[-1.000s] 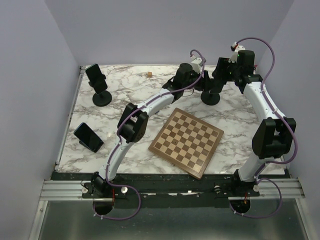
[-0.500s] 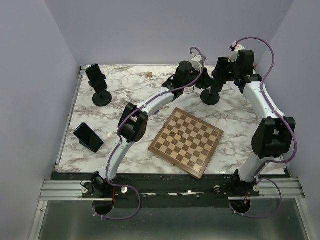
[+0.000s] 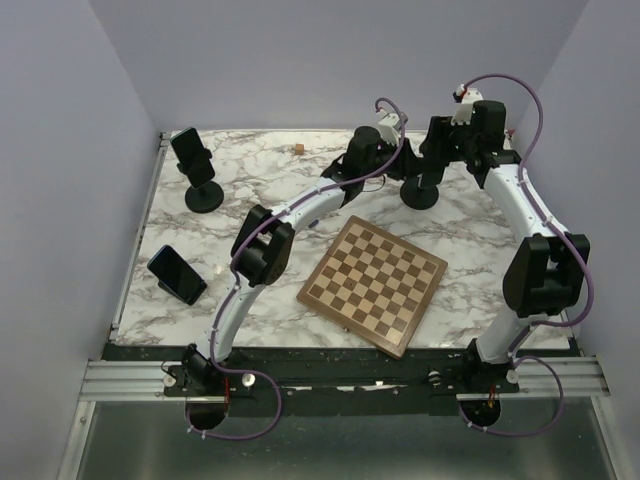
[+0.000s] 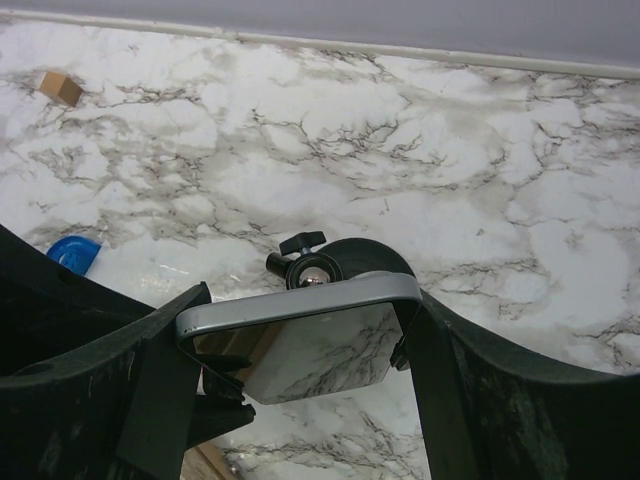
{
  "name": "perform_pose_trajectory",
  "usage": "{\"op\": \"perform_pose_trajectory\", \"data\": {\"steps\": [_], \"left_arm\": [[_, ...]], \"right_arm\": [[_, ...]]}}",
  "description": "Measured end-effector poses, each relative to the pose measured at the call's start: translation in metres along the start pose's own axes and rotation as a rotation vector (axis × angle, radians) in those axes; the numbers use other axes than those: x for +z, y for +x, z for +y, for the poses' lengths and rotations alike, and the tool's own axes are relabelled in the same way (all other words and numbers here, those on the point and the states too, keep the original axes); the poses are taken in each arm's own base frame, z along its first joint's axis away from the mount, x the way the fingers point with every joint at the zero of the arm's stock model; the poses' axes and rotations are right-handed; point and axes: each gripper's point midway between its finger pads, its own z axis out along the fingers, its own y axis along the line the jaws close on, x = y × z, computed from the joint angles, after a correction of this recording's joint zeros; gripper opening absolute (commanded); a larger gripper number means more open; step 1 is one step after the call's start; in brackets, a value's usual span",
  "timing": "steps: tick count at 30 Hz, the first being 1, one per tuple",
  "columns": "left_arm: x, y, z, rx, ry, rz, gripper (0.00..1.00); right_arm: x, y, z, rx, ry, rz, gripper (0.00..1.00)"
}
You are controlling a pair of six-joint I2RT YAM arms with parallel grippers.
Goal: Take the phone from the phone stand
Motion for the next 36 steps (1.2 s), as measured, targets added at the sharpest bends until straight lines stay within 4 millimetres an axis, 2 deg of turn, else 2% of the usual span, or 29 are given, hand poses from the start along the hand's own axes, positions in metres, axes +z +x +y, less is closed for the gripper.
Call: {"op": "perform_pose_trajectory", "data": {"steps": [12,22,28,36], "left_arm": [[-0.006,0.000,0.004,-0.021,-0.018,-0.013,0.00],[-0.015,-0.002,0.005,-0.029,-0.115,-0.092,0.00],[-0.016,-0.002,0.003,-0.083,-0.104,-0.107,0.00],[-0.020,-0.001,0.000,-0.179,-0.051,-0.075,0.00]], "right_arm": [[0.003,0.000,0.002,-0.034,-0.088,-0.032,0.01],[0.003,0.002,0.007,0.003,-0.100,-0.035,0.01],[0.002,0.000,0.007,0.002,-0.128,-0.055,0.01],[-0.001,0.002,0.014,-0.037,-0.258,-0.071,0.01]]}}
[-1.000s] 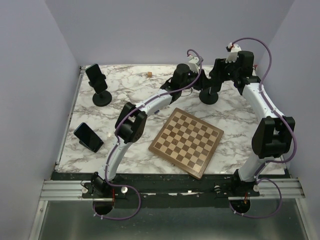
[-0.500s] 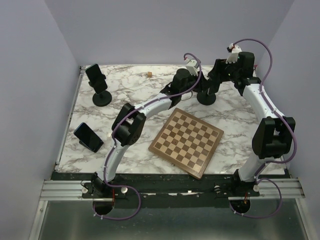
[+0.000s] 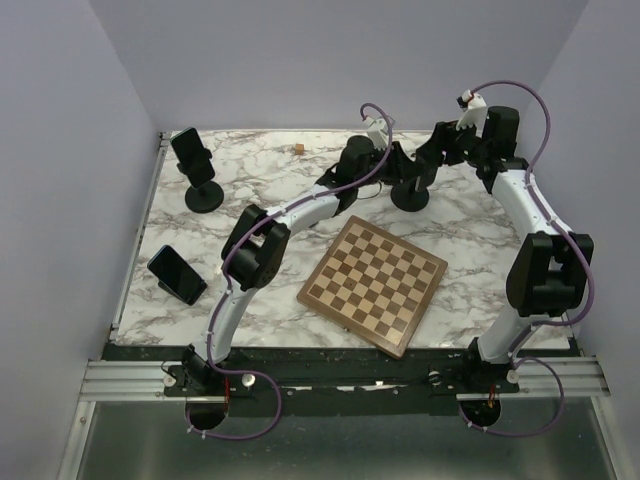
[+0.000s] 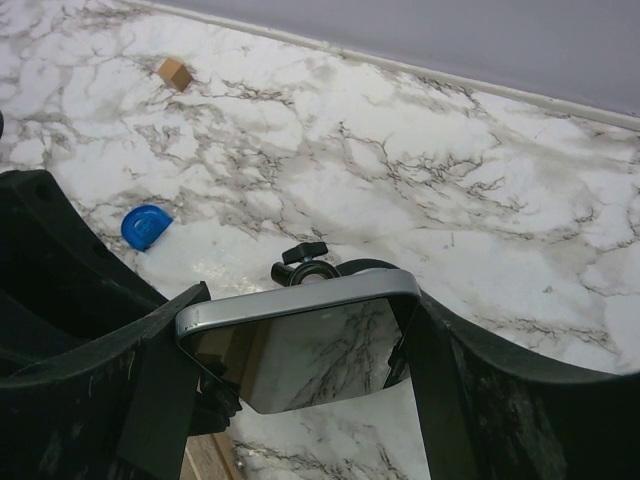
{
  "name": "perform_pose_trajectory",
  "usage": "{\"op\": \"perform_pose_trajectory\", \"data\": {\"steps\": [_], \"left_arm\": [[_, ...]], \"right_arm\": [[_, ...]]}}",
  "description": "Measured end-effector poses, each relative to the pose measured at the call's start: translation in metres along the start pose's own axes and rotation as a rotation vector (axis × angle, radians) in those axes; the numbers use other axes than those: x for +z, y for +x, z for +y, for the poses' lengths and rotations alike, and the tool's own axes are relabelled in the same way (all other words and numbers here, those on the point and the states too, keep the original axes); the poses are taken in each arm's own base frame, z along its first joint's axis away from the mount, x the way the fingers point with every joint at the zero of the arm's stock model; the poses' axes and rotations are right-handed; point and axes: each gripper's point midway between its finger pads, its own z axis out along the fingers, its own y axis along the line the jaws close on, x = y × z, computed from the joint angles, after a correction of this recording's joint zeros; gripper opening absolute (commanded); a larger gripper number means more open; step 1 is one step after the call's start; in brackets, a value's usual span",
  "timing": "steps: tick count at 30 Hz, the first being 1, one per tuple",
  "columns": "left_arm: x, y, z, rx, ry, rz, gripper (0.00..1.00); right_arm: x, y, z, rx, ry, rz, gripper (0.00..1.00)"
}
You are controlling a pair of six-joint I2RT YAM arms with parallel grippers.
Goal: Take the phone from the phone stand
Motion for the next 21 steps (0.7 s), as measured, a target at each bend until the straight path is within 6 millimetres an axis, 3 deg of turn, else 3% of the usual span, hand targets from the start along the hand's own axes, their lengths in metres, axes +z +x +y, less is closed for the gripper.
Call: {"op": "perform_pose_trajectory", "data": {"steps": [16,21], "left_arm": [[-0.002,0.007,-0.004,-0.059,0.026,0.047,0.00],[-0.009,0.007,0.016,-0.097,-0.007,0.051,0.00]], "right_arm": [[-0.006,0.004,0.004,-0.077,-0.127,0.018,0.01],[-0.009,0.005,-0.003,-0.052,-0.105,0.022,0.01]]}}
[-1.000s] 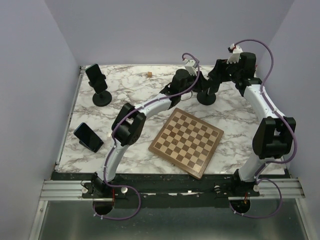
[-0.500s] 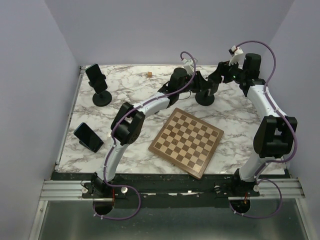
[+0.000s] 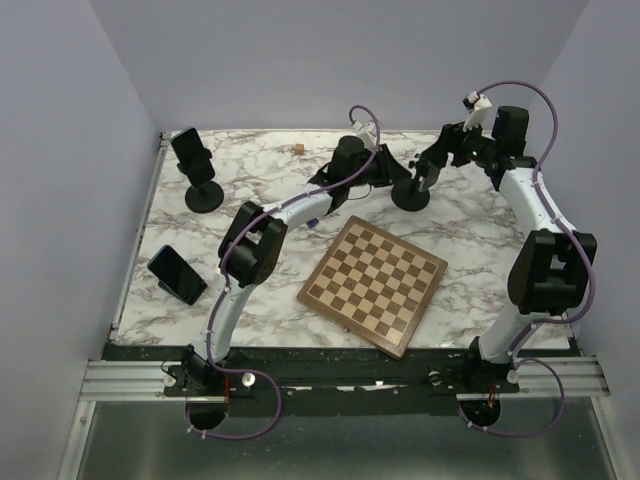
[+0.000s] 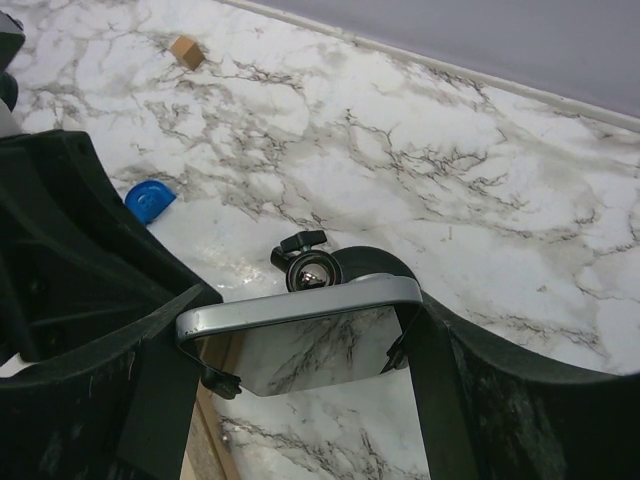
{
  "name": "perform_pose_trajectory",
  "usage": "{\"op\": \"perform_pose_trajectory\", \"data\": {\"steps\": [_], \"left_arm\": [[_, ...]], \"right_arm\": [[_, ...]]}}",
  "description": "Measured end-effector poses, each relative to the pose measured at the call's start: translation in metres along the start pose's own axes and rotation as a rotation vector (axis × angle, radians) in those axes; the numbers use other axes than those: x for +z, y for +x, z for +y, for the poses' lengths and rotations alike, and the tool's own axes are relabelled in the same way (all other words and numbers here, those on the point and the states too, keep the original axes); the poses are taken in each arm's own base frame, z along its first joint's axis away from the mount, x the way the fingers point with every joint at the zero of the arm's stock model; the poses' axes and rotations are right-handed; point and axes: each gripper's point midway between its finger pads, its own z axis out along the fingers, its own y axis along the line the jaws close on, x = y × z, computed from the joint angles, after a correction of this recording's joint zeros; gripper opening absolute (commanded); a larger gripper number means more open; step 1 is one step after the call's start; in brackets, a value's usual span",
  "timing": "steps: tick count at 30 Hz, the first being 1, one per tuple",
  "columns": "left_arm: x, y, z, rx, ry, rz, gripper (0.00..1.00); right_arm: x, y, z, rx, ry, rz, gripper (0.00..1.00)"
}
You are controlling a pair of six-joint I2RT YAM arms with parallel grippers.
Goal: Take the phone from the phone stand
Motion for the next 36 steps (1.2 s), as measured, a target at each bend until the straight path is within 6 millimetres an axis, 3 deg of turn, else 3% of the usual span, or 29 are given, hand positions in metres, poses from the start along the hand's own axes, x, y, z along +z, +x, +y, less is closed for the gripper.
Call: {"op": "perform_pose_trajectory", "data": {"steps": [2,4,8,10,14,17,19,27,31,34,36], "left_arm": [[-0.003,0.005,0.015,-0.006,-0.037,0.020,0.04],[-0.006,0.006,0.024,0.019,-0.060,0.032,0.26],[-0.005,0.014,0.016,0.056,-0.037,0.042,0.69],[-0.007,0.024,0.010,0.073,-0.030,0.060,0.80],[-0.009,0.029,-0.005,0.125,-0.011,0.071,0.81],[-0.008,0.025,-0.016,0.169,0.010,0.063,0.65],[-0.006,0.016,-0.023,0.198,0.021,0.050,0.61],[0.012,-0.038,-0.063,0.293,0.105,-0.058,0.63],[0.020,-0.039,-0.057,0.295,0.102,-0.055,0.65],[0.024,-0.027,-0.045,0.282,0.084,-0.029,0.76],[0.025,-0.018,-0.039,0.273,0.072,-0.009,0.77]], "right_arm": [[-0.001,-0.001,-0.004,0.027,0.029,-0.001,0.01],[0.000,-0.001,-0.007,0.055,0.064,-0.001,0.01],[0.001,-0.004,-0.009,0.104,0.132,0.008,0.01],[-0.001,-0.004,-0.011,0.129,0.161,0.023,0.01],[-0.004,-0.003,-0.017,0.168,0.205,0.054,0.01],[-0.005,-0.002,-0.018,0.187,0.217,0.069,0.01],[-0.007,-0.001,-0.017,0.198,0.221,0.079,0.01],[-0.012,0.000,-0.016,0.242,0.242,0.108,0.01],[-0.014,0.002,-0.016,0.260,0.245,0.118,0.01],[-0.015,0.002,-0.016,0.263,0.246,0.121,0.01],[-0.015,0.002,-0.016,0.262,0.247,0.122,0.01]]}}
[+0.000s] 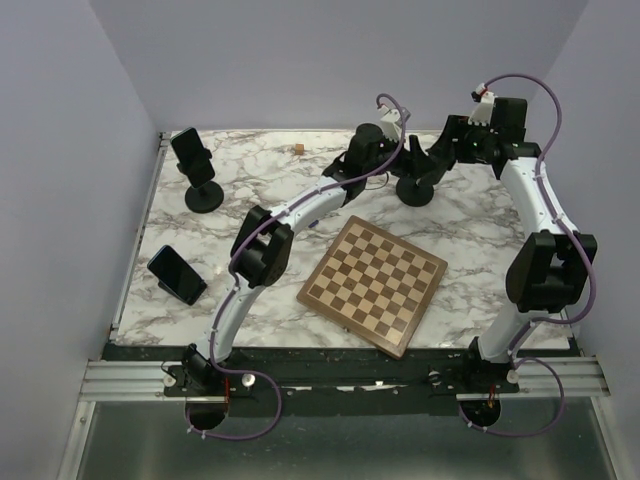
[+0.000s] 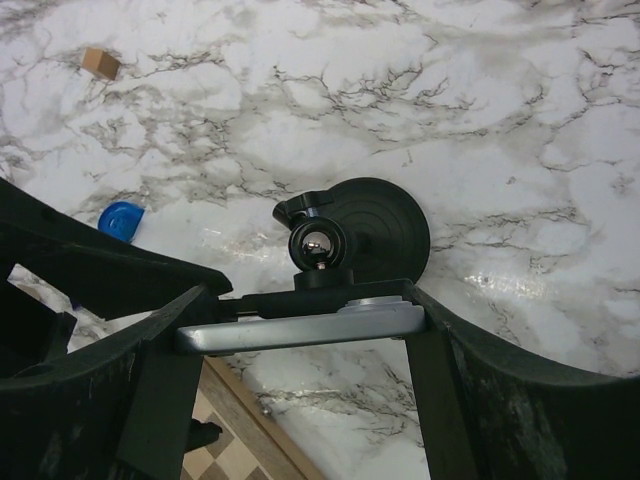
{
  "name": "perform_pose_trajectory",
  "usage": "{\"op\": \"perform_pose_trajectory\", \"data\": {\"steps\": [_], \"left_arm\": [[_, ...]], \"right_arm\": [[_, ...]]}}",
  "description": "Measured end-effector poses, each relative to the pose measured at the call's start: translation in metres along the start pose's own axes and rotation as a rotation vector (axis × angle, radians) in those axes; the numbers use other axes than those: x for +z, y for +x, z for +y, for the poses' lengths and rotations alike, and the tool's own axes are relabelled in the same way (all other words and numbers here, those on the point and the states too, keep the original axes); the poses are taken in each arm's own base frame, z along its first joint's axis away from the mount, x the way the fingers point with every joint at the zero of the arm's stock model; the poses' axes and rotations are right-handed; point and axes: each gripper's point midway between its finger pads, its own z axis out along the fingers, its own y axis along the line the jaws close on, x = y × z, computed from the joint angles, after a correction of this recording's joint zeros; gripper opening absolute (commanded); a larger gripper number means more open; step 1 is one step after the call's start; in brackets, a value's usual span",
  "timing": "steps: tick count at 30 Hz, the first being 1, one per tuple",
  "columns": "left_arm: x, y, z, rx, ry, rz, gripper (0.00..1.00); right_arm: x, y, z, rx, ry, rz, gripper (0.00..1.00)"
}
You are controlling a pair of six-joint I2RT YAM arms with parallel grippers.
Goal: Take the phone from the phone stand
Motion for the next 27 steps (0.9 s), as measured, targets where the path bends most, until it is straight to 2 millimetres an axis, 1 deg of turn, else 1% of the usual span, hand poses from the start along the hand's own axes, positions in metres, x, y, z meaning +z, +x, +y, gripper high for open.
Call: {"op": "perform_pose_trajectory", "data": {"steps": [2,5,9,13,17,19,22,27], "left_arm": [[0.001,0.005,0.000,-0.005,-0.002,0.011,0.73],[0.002,0.008,0.001,-0.006,0.000,0.012,0.61],[0.007,0.012,0.006,-0.011,0.001,0.010,0.52],[0.011,0.024,0.014,-0.029,-0.001,0.020,0.51],[0.014,0.033,0.014,-0.038,0.004,0.030,0.48],[0.015,0.030,0.013,-0.034,0.009,0.023,0.48],[0.016,0.030,0.013,-0.033,0.011,0.020,0.51],[0.016,0.027,0.012,-0.026,0.016,0.010,0.47]], "right_arm": [[0.000,0.000,0.001,-0.005,-0.002,0.001,0.01],[0.000,-0.001,0.001,-0.004,-0.003,0.005,0.01],[-0.001,0.001,0.002,-0.006,-0.004,0.013,0.01],[0.000,0.001,0.004,-0.017,-0.010,0.016,0.01],[0.001,0.002,0.006,-0.025,-0.014,0.019,0.01],[0.002,0.001,0.007,-0.031,-0.017,0.020,0.01],[0.002,0.001,0.008,-0.033,-0.018,0.022,0.01],[0.003,0.002,0.008,-0.041,-0.018,0.023,0.01]]}}
